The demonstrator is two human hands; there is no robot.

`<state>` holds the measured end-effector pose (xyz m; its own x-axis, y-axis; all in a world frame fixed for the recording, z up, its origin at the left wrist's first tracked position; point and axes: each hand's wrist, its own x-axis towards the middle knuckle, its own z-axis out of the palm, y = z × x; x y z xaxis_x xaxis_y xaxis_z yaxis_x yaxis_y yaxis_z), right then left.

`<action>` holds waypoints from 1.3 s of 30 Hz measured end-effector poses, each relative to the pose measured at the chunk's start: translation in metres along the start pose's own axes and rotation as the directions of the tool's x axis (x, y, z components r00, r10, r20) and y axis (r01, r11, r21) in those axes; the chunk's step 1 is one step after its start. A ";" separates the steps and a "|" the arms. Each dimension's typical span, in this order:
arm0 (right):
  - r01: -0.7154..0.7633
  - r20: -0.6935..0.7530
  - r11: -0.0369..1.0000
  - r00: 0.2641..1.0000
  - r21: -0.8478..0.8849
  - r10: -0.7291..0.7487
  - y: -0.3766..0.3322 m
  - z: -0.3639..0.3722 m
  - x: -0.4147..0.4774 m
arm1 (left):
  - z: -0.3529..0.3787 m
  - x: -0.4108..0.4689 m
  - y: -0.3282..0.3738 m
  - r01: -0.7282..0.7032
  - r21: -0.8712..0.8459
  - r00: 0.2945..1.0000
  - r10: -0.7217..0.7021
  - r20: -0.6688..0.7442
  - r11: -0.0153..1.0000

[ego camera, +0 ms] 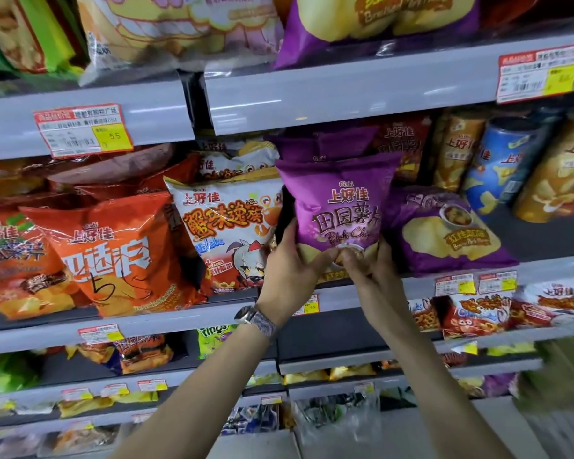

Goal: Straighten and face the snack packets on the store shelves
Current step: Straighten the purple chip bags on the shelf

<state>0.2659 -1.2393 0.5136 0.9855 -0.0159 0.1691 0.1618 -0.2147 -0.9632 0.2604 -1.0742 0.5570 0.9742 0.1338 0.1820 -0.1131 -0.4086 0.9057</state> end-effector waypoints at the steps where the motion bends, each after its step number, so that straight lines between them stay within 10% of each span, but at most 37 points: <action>1: 0.000 0.002 0.999 1.000 -0.041 0.000 0.002 -0.001 0.000 | -0.001 -0.003 0.002 -0.030 0.043 1.000 0.029 0.008 0.999; 30: 0.009 0.028 0.934 1.000 -0.357 0.001 -0.035 -0.007 -0.024 | -0.066 -0.053 0.021 -0.201 0.459 0.954 0.065 0.294 0.865; 39: -0.011 -0.026 0.777 1.000 -0.629 -0.006 -0.074 -0.020 -0.073 | -0.076 -0.056 0.027 -0.339 0.419 0.884 0.133 0.449 0.842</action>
<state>0.1806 -1.2415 0.5769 0.9828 -0.0396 0.1805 0.0823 -0.7808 -0.6193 0.1882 -1.0241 0.6005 0.9337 -0.3412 0.1090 -0.3437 -0.7680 0.5405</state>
